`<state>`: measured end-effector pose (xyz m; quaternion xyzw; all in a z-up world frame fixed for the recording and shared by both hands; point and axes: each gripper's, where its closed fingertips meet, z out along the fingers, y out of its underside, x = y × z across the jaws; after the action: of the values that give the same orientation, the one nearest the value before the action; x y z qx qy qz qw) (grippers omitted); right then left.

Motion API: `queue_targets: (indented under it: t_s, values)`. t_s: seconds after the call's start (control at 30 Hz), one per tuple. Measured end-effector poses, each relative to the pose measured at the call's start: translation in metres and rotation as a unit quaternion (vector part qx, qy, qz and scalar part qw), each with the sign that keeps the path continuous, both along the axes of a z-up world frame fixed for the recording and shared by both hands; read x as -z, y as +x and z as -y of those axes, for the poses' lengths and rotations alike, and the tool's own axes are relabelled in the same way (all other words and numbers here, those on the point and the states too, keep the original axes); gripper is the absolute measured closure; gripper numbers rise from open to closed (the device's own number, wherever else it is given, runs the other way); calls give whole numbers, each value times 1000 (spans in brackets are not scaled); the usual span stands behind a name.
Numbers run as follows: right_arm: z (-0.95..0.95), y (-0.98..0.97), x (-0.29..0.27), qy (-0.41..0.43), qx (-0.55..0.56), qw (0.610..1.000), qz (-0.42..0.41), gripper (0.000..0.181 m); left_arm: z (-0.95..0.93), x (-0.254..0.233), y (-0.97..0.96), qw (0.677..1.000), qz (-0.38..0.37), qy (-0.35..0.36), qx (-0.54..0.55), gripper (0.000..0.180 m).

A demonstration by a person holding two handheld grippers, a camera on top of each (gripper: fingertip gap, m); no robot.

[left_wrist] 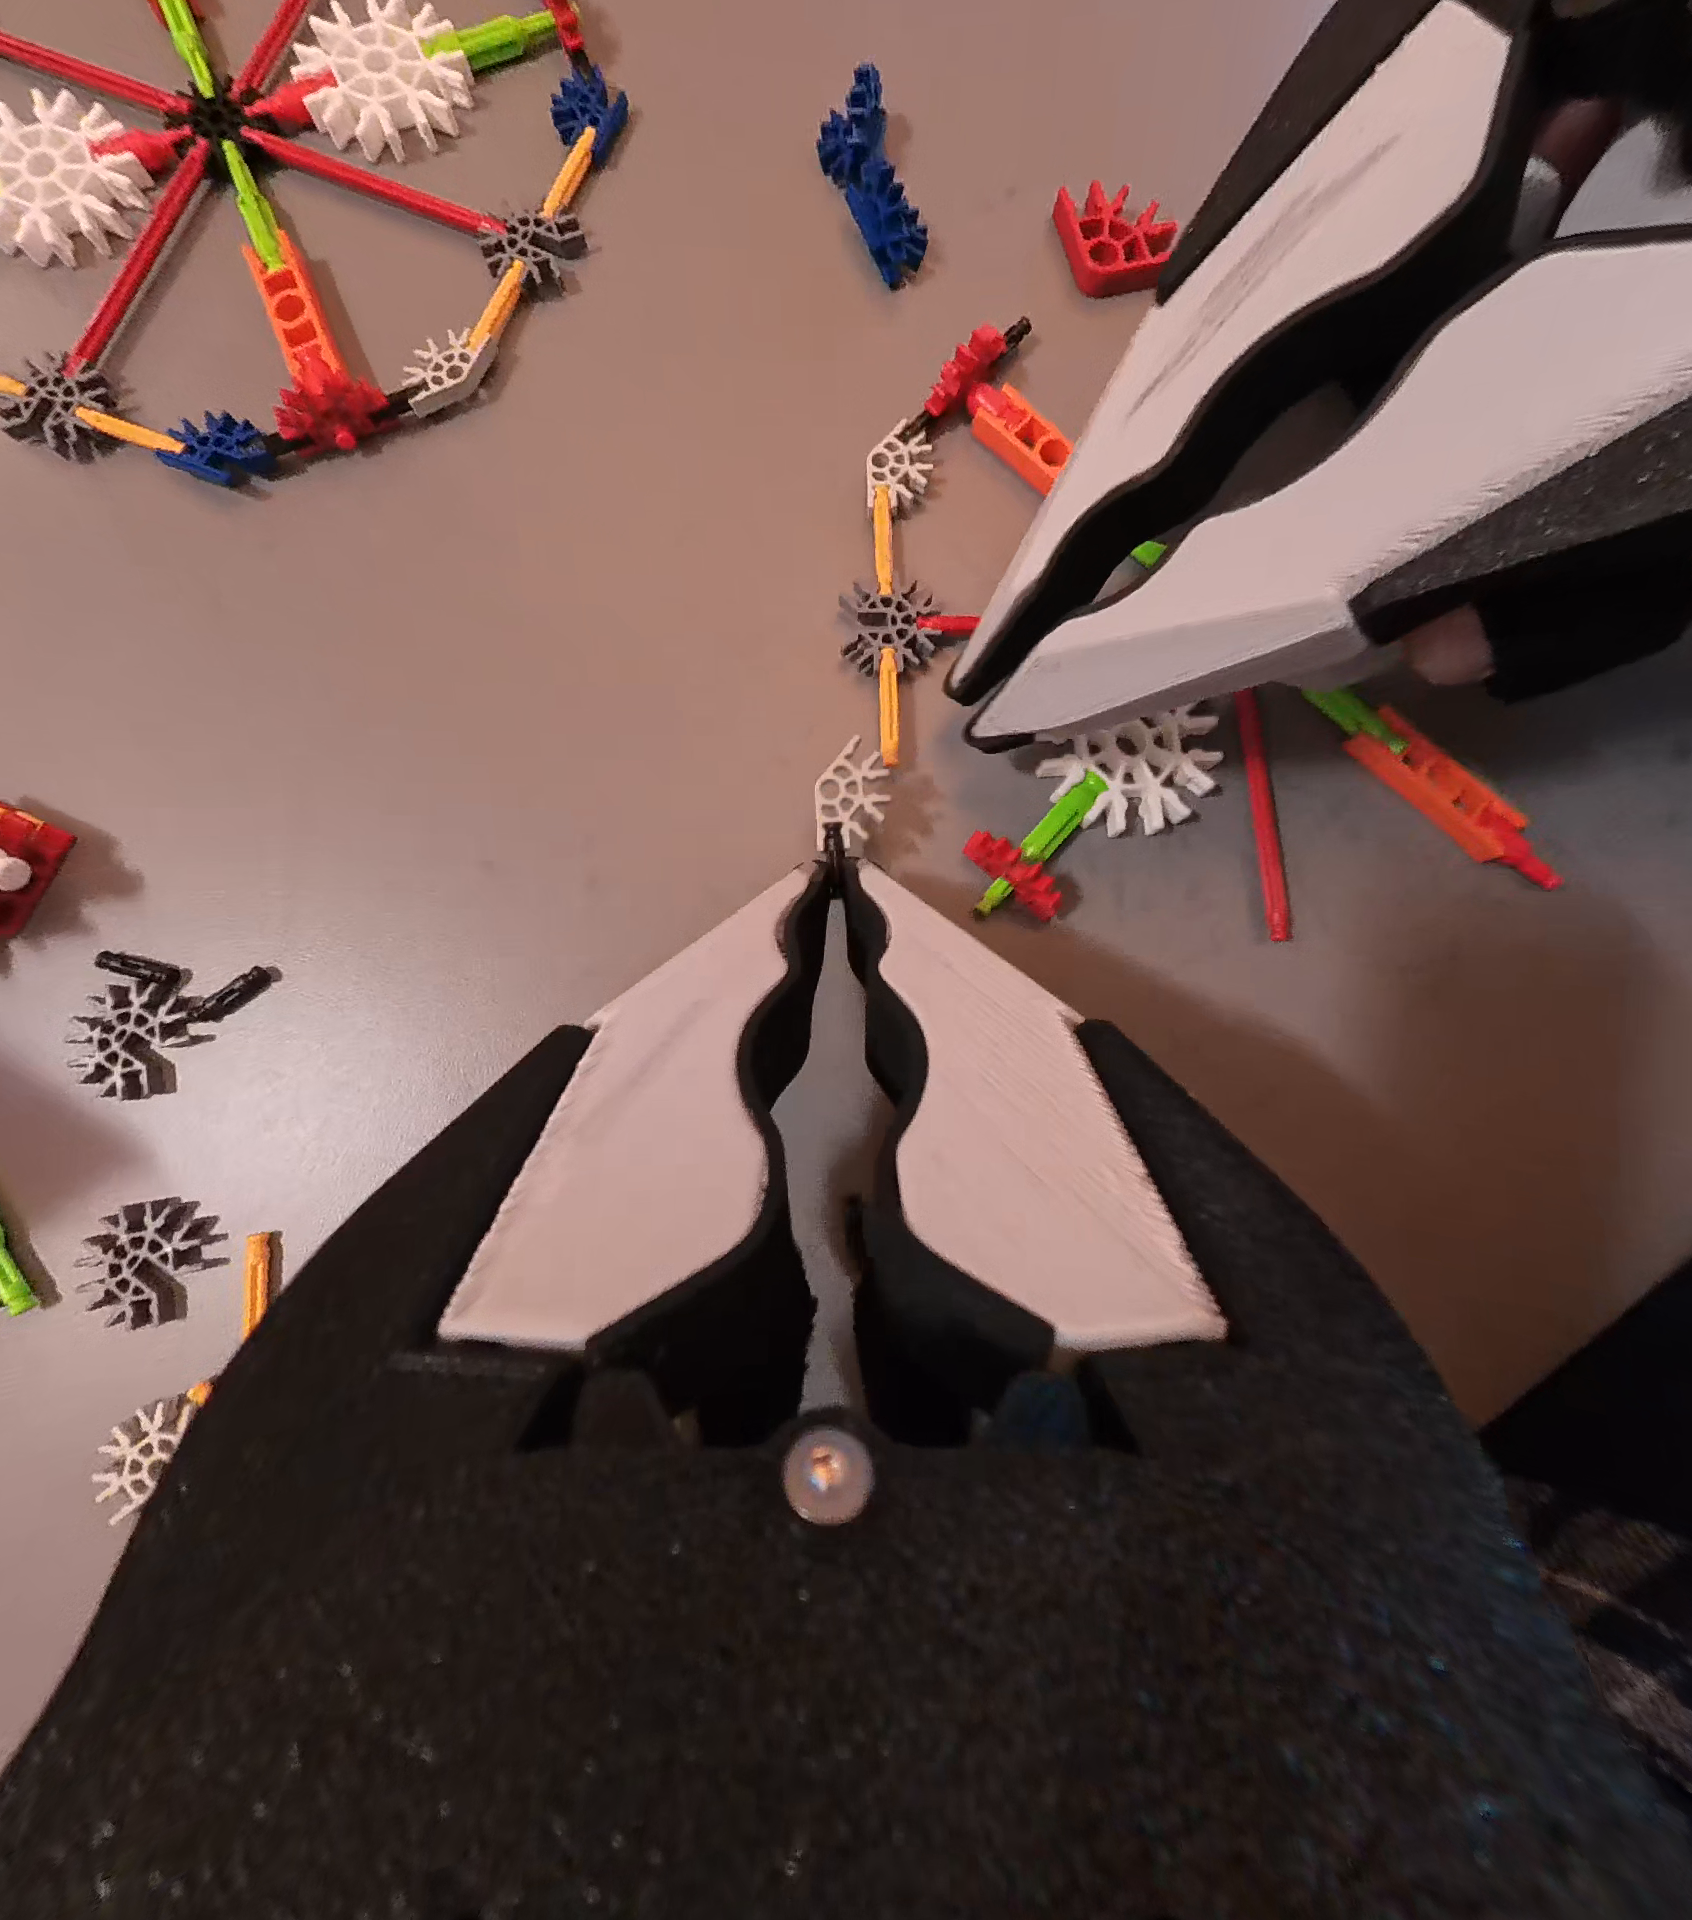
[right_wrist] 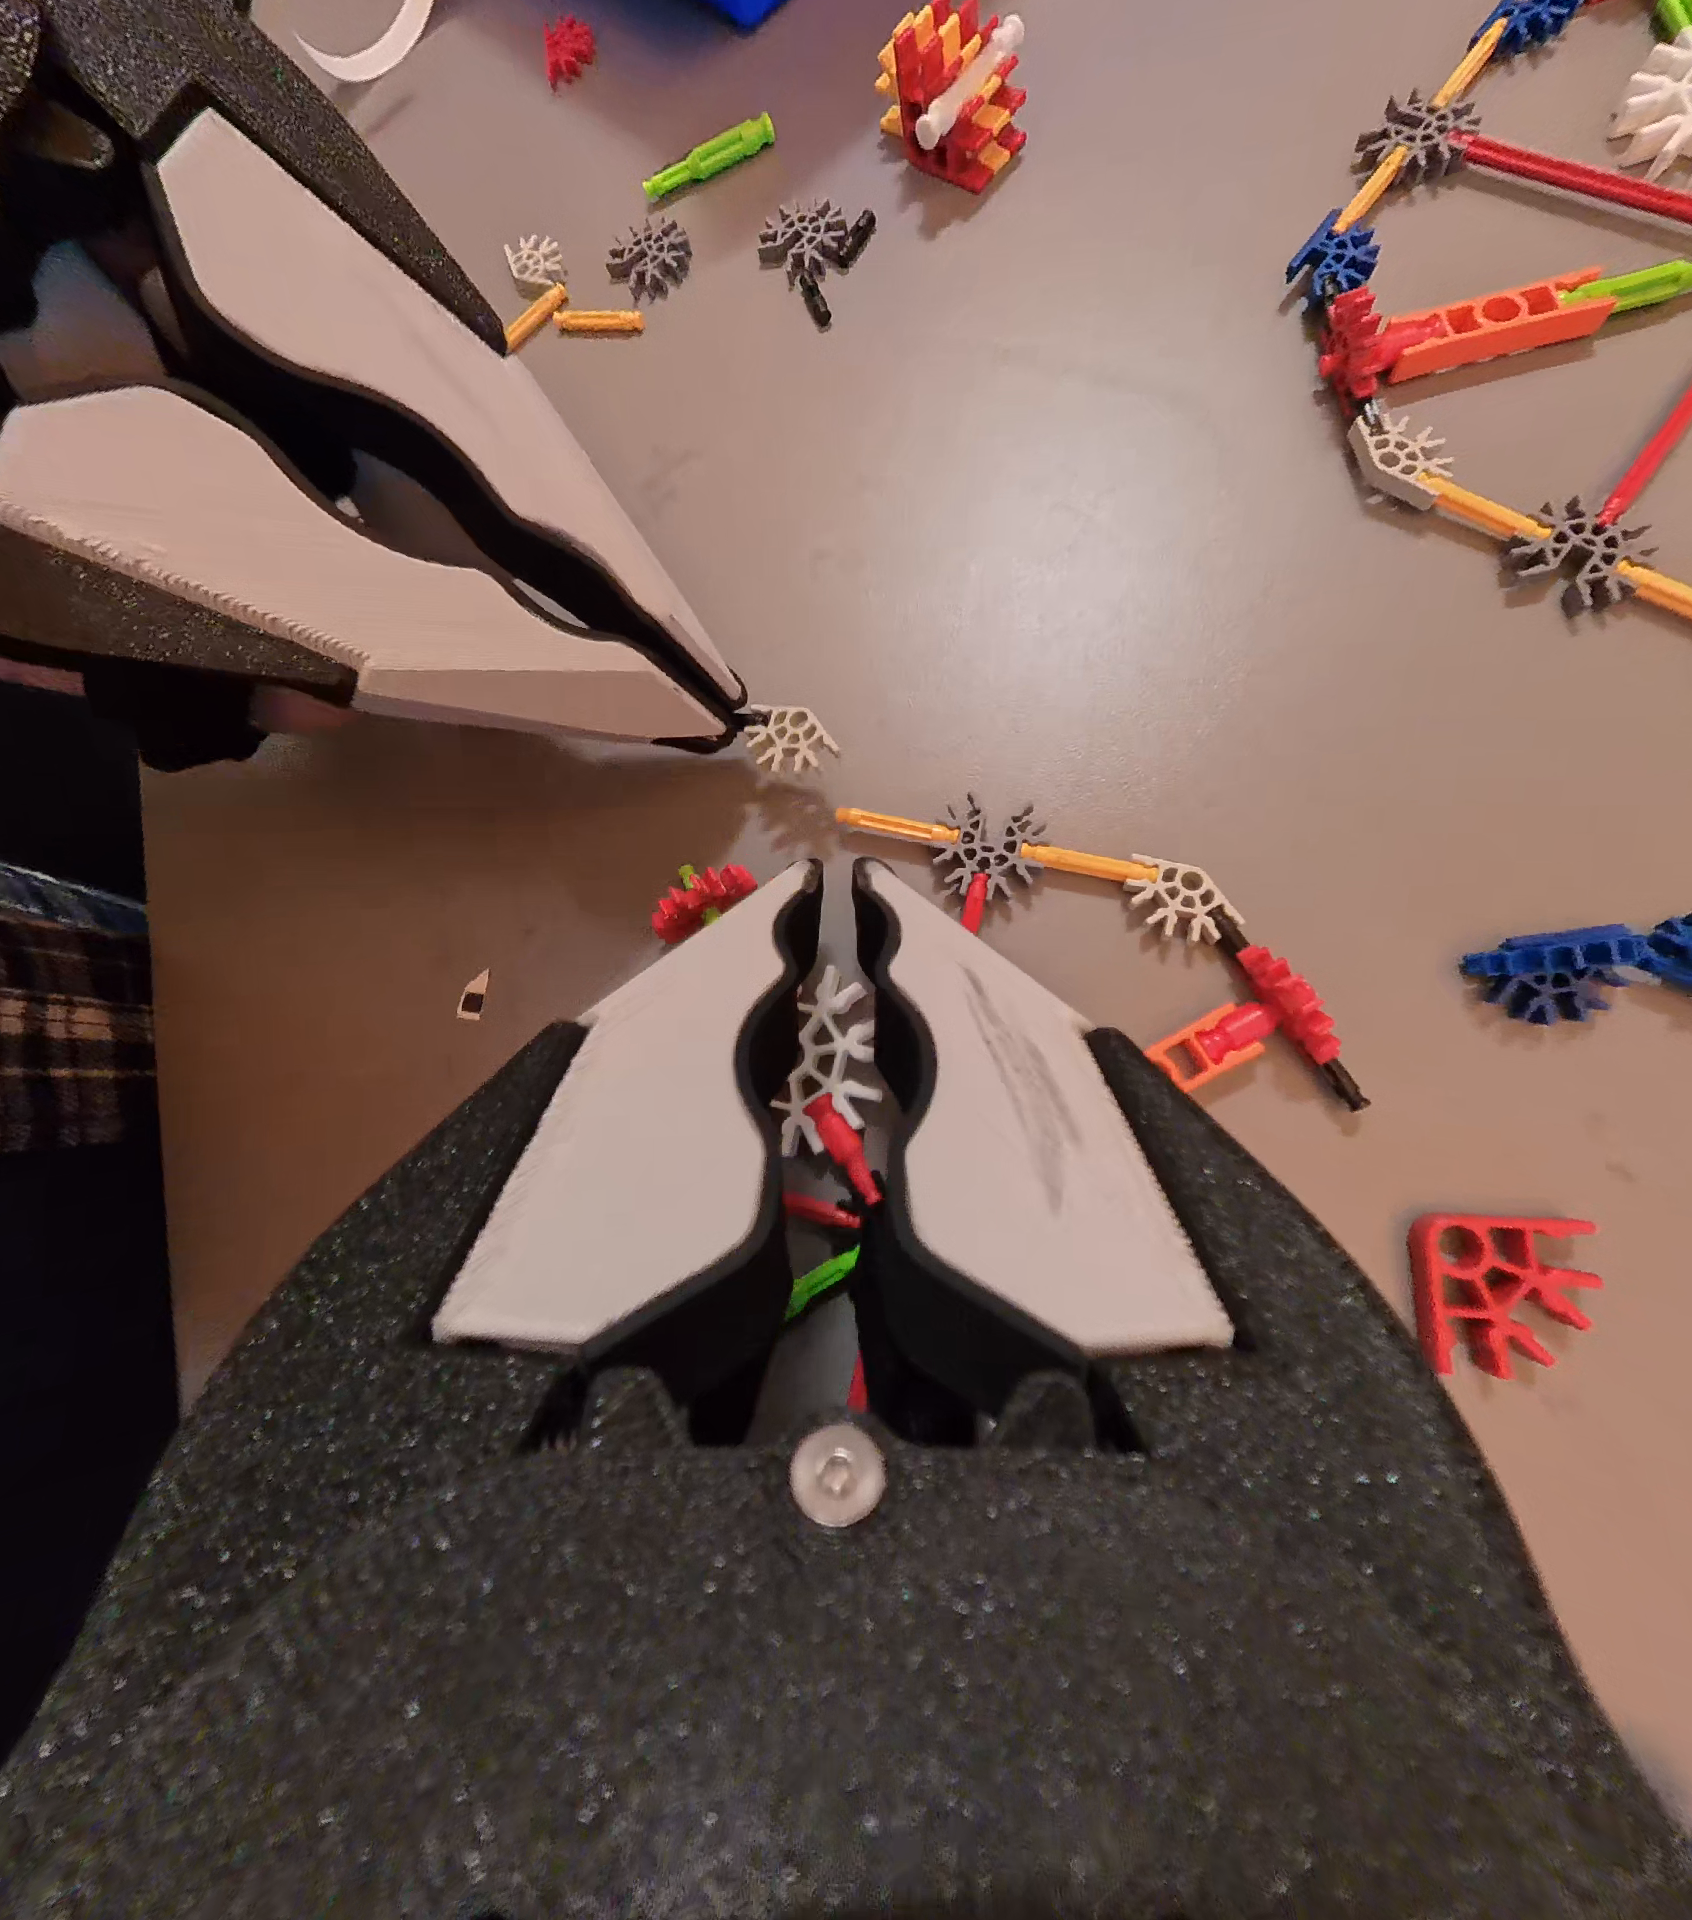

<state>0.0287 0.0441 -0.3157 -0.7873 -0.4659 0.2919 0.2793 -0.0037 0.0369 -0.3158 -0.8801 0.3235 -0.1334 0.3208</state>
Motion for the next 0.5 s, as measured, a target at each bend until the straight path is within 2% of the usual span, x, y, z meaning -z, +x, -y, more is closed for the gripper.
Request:
queue_targets:
  t_s: [0.5]
  values:
    - [-4, -12, 6, 11, -17, 1000, 10, 178, 4, 10, 8, 999, -14, -34, -19, 179]
